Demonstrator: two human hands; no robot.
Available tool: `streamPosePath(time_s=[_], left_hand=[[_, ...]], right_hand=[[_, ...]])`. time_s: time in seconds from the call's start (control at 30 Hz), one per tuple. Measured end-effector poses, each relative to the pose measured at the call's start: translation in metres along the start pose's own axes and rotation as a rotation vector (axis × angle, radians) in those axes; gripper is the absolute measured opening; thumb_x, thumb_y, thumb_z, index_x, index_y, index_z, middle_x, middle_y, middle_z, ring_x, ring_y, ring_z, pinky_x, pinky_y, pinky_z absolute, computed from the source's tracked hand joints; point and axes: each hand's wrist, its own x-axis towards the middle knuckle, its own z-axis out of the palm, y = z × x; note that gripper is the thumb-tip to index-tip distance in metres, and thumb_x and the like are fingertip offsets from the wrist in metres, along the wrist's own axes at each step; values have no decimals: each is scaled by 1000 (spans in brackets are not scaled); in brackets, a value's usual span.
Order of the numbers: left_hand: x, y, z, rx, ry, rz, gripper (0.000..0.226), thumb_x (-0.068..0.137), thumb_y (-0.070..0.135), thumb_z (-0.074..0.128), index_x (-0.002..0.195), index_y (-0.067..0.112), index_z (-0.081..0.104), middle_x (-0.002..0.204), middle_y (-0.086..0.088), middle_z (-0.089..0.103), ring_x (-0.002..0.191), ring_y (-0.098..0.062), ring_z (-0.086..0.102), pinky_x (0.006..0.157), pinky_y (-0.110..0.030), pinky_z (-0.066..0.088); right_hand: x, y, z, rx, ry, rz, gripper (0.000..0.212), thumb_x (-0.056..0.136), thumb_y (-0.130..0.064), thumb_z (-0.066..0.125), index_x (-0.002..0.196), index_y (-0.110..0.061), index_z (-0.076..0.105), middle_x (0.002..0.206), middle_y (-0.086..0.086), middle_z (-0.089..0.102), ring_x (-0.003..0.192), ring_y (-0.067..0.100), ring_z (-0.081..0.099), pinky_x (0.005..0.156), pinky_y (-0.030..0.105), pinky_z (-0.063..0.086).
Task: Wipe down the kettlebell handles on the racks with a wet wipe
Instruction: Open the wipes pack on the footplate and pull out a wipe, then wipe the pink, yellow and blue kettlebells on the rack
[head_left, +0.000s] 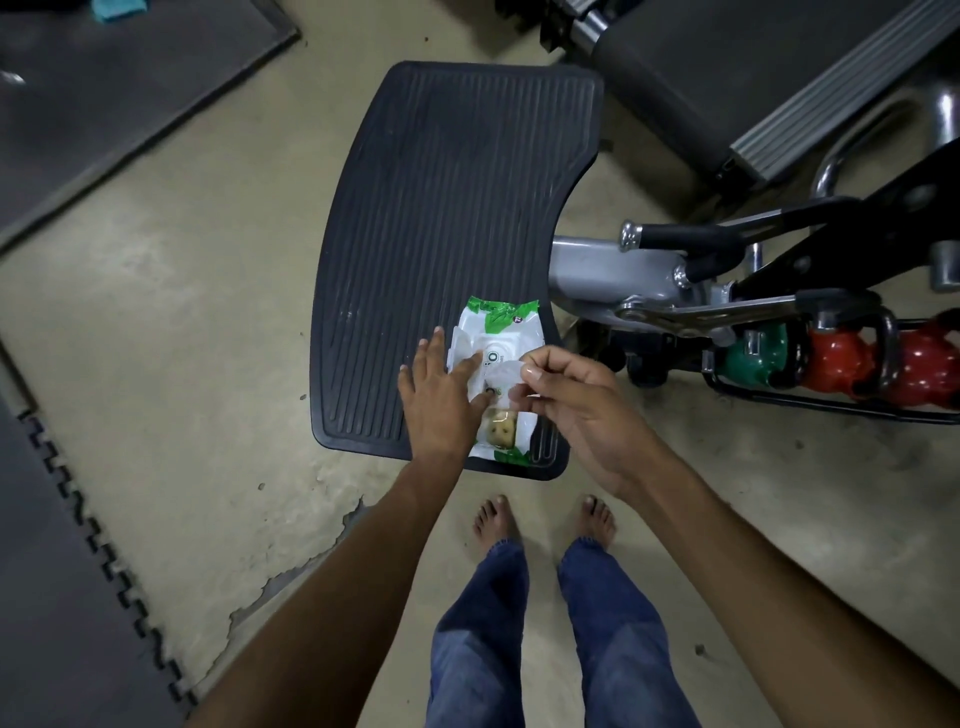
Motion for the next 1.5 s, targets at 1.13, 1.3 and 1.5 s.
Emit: streamPosePath(time_s=[1.13, 1.3, 1.5], left_hand=[[-170, 321, -194, -1363, -705, 333, 42, 92, 29, 74, 123, 1, 70, 114, -31, 72, 99, -38, 69, 94, -58, 52], [-188, 401, -173, -1345, -619, 210, 27, 88, 22, 79, 109, 5, 78, 108, -32, 72, 90, -33, 68, 81, -42, 52], [-204, 480, -167, -1362, -542, 236, 17, 97, 10, 67, 107, 12, 80, 109, -18, 77, 101, -34, 74, 93, -46, 58]], right_hand=[[-281, -171, -133, -116, 436, -297, 10, 75, -10, 59, 72, -1, 63, 66, 13, 61, 67, 24, 57, 70, 35, 49], [-325, -179, -214, -406, 641, -399, 28, 82, -32, 69, 73, -14, 50, 70, 2, 53, 67, 19, 51, 66, 37, 44], [-352, -217, -279, -704, 738, -624, 36, 96, -32, 73, 131, -26, 65, 126, -10, 62, 116, 1, 61, 87, 7, 46]])
